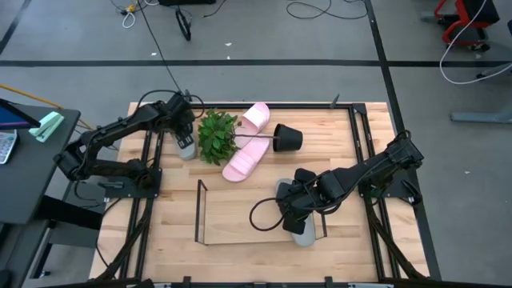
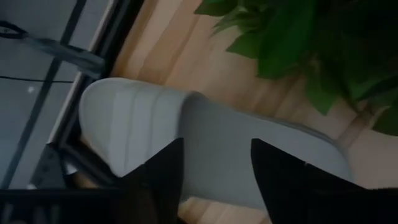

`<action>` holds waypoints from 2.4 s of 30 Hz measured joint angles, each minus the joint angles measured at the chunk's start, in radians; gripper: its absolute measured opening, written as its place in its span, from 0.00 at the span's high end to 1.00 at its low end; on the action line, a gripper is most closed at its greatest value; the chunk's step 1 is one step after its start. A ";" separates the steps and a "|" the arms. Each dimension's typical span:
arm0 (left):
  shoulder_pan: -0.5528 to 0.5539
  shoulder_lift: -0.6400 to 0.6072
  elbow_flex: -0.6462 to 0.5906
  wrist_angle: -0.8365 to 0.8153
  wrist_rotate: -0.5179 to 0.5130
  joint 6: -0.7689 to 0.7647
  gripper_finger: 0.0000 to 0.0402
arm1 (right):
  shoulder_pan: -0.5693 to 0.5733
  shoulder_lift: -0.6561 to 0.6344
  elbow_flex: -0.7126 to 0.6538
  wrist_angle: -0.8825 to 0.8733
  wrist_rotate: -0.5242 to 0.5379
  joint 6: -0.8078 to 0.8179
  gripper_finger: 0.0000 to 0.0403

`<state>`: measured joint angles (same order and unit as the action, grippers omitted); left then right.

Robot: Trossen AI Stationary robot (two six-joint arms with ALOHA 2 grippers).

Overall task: Pick and place slides into the shelf
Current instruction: Put the gray slipper on the shelf

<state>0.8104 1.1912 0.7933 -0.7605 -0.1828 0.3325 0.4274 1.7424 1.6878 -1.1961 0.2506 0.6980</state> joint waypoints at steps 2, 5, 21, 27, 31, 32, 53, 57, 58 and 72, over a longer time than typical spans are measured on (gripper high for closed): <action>-0.001 0.000 0.000 -0.001 0.003 0.001 0.46 | 0.000 0.000 0.000 0.000 -0.002 0.000 0.39; -0.001 0.000 0.000 -0.015 0.003 0.001 0.40 | 0.000 0.000 0.000 0.000 -0.020 -0.001 0.39; -0.024 0.001 -0.120 0.002 -0.138 -0.013 0.38 | 0.000 0.000 0.000 0.000 -0.022 -0.014 0.39; -0.009 0.001 -0.122 0.064 -0.150 0.016 0.40 | 0.000 0.000 0.000 0.000 -0.021 -0.014 0.39; -0.004 0.001 -0.122 0.106 -0.150 0.053 0.40 | 0.000 0.000 0.000 0.000 -0.021 0.006 0.39; 0.000 0.001 -0.122 0.117 -0.150 0.054 0.40 | 0.000 0.000 0.000 0.000 -0.021 0.007 0.39; 0.025 0.172 -0.120 0.142 -0.125 0.048 0.43 | -0.006 0.000 0.000 0.000 -0.043 0.017 0.39; 0.015 0.134 -0.120 0.125 -0.136 0.046 0.43 | -0.006 0.000 0.000 0.000 -0.045 0.014 0.39; 0.015 0.124 -0.120 0.121 -0.149 0.046 0.43 | -0.008 0.000 0.000 0.000 -0.045 0.008 0.39; -0.020 0.072 -0.054 0.046 -0.195 0.082 0.45 | -0.034 0.000 0.000 0.000 -0.073 -0.045 0.39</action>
<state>0.7903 1.2633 0.7391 -0.7145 -0.3779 0.4145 0.3932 1.7424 1.6878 -1.1958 0.1774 0.6525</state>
